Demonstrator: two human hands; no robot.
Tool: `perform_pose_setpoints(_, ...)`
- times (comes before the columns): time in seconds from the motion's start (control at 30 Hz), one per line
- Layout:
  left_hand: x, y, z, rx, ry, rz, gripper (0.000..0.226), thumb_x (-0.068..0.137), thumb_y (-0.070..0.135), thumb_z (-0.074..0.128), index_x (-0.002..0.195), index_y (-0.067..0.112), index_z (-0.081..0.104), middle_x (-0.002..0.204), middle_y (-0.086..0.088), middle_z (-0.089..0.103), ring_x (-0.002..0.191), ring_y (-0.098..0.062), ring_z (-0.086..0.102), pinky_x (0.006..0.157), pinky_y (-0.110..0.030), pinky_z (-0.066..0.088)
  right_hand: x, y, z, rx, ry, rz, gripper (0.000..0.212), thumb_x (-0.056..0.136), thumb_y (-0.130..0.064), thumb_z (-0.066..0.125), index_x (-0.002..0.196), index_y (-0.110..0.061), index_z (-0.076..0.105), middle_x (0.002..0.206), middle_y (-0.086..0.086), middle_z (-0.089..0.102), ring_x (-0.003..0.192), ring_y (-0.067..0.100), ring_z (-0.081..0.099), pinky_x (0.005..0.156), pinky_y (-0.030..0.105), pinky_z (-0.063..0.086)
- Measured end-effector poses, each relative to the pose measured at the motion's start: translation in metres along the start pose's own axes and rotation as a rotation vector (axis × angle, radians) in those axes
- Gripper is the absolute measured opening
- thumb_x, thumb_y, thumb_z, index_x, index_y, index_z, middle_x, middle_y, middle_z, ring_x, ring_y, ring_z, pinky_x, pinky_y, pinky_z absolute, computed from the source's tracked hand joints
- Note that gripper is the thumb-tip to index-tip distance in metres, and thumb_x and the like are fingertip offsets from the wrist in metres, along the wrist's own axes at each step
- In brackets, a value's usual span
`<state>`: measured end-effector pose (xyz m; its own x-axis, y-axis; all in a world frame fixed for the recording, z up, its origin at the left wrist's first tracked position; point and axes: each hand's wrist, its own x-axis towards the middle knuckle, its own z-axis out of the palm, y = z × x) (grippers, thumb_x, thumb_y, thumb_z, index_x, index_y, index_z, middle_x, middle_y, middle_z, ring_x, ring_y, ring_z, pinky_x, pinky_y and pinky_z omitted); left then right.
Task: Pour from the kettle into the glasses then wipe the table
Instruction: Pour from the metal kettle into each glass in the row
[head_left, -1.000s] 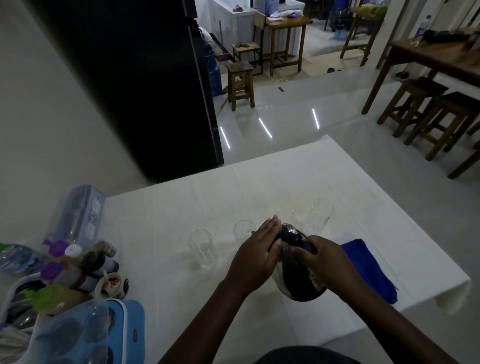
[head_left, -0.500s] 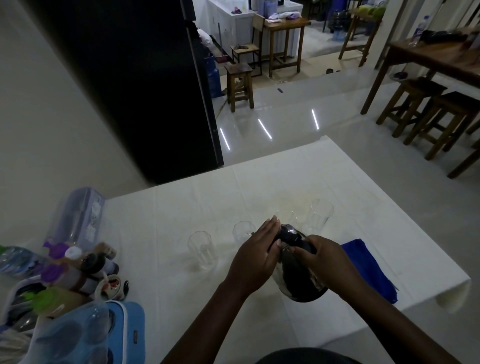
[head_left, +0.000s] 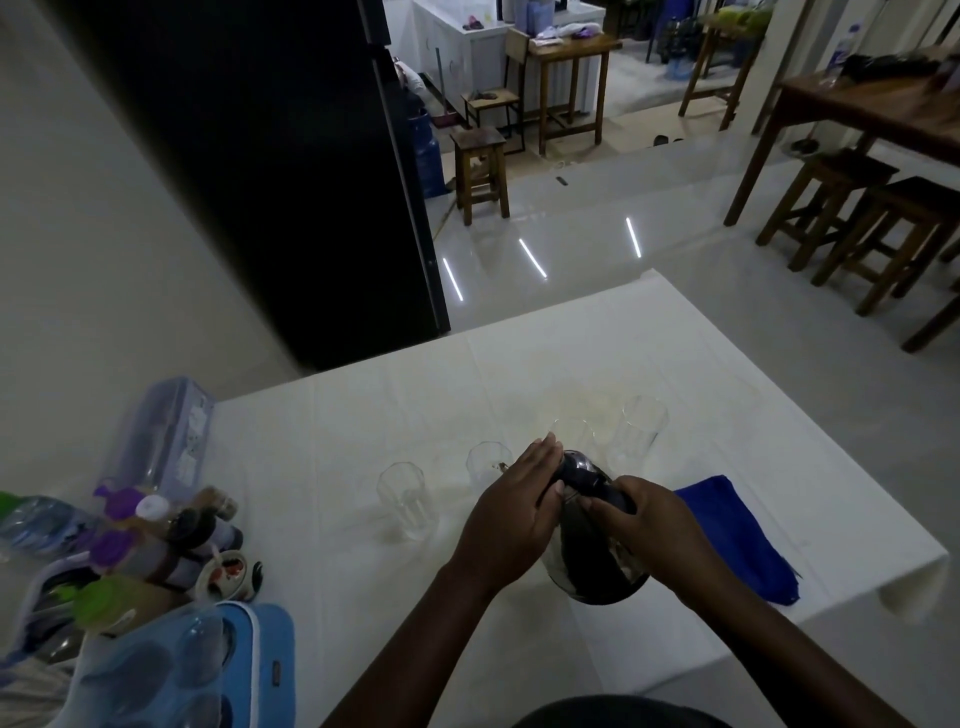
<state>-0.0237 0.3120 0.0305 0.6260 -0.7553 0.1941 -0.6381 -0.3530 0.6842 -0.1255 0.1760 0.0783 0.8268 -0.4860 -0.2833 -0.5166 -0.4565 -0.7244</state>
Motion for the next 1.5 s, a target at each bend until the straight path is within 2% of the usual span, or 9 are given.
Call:
perform_pose_setpoints(0.17,0.001,0.005,0.001,0.052,-0.011,0.042,0.046,0.100,0.027,0.037,0.145,0.017,0.034,0.153,0.006,0.029,0.140,0.002,0.016,0.112,-0.021,0.022,-0.006,0.012,0.003,0.059,0.021,-0.010,0.017,0.084,-0.038,0.060,0.071,-0.030,0.053,0.073,0.000,0.064,0.070,0.017,0.062,0.063,0.032,0.050)
perform_pose_setpoints(0.33,0.007,0.021,0.006,0.078,0.000,0.081,0.046,0.100,0.027,0.038,0.144,0.016,0.035,0.153,0.006,0.029,0.141,0.000,0.016,0.113,-0.022,0.021,-0.007,0.027,-0.008,0.140,0.030,-0.021,0.017,0.085,-0.036,0.061,0.080,-0.019,0.061,0.073,0.004,0.066,0.068,0.018,0.062,0.060,0.031,0.049)
perform_pose_setpoints(0.53,0.024,0.053,0.022,0.090,0.007,0.103,0.049,0.099,0.034,0.033,0.145,0.016,0.035,0.154,0.001,0.029,0.143,-0.003,0.014,0.114,-0.024,0.020,-0.007,0.052,-0.037,0.208,0.051,-0.042,0.024,0.083,-0.037,0.062,0.074,-0.014,0.059,0.065,0.007,0.065,0.063,0.024,0.061,0.053,0.032,0.043)
perform_pose_setpoints(0.67,0.040,0.070,0.038,0.112,0.005,0.111,0.049,0.099,0.033,0.034,0.144,0.014,0.035,0.154,-0.002,0.029,0.143,-0.005,0.012,0.114,-0.020,0.013,-0.004,0.063,-0.058,0.228,0.068,-0.060,0.020,0.084,-0.030,0.063,0.068,-0.018,0.057,0.056,-0.001,0.059,0.054,0.011,0.055,0.049,0.024,0.039)
perform_pose_setpoints(0.77,0.051,0.079,0.051,0.119,0.004,0.119,0.047,0.101,0.028,0.038,0.145,0.012,0.034,0.154,-0.004,0.028,0.143,-0.008,0.012,0.113,-0.017,0.008,0.002,0.072,-0.073,0.240,0.097,-0.049,0.028,0.083,-0.027,0.065,0.059,-0.022,0.050,0.048,-0.007,0.057,0.044,0.003,0.048,0.047,0.023,0.034)
perform_pose_setpoints(0.93,0.068,0.088,0.067,0.107,0.016,0.122,0.046,0.101,0.026,0.039,0.144,0.009,0.034,0.153,-0.006,0.030,0.144,-0.012,0.014,0.114,-0.019,0.010,0.018,0.085,-0.092,0.171,0.112,-0.043,0.031,0.082,-0.028,0.066,0.060,-0.014,0.050,0.051,0.001,0.050,0.050,0.014,0.045,0.050,0.031,0.035)
perform_pose_setpoints(1.1,0.080,0.087,0.076,0.032,0.034,0.039,0.048,0.102,0.032,0.034,0.144,0.010,0.035,0.153,-0.004,0.030,0.143,-0.007,0.014,0.113,-0.017,0.012,0.037,0.087,-0.102,0.097,0.104,-0.072,0.028,0.081,-0.027,0.066,0.065,-0.007,0.055,0.055,0.003,0.053,0.052,0.016,0.046,0.050,0.031,0.034)
perform_pose_setpoints(1.23,0.085,0.082,0.080,0.003,0.042,-0.007,0.045,0.102,0.024,0.039,0.144,0.011,0.035,0.153,-0.003,0.031,0.143,-0.006,0.014,0.114,-0.022,0.016,0.049,0.084,-0.103,0.053,0.066,-0.070,0.025,0.082,-0.028,0.065,0.067,-0.009,0.057,0.057,0.003,0.055,0.054,0.017,0.049,0.051,0.030,0.035)
perform_pose_setpoints(1.5,0.087,0.073,0.082,-0.017,0.039,-0.063,0.046,0.102,0.028,0.036,0.146,0.014,0.032,0.154,0.001,0.029,0.142,-0.003,0.014,0.114,-0.023,0.018,0.057,0.077,-0.101,0.017,0.032,-0.060,0.021,0.083,-0.030,0.064,0.067,-0.016,0.058,0.061,0.003,0.059,0.058,0.017,0.054,0.053,0.029,0.039)
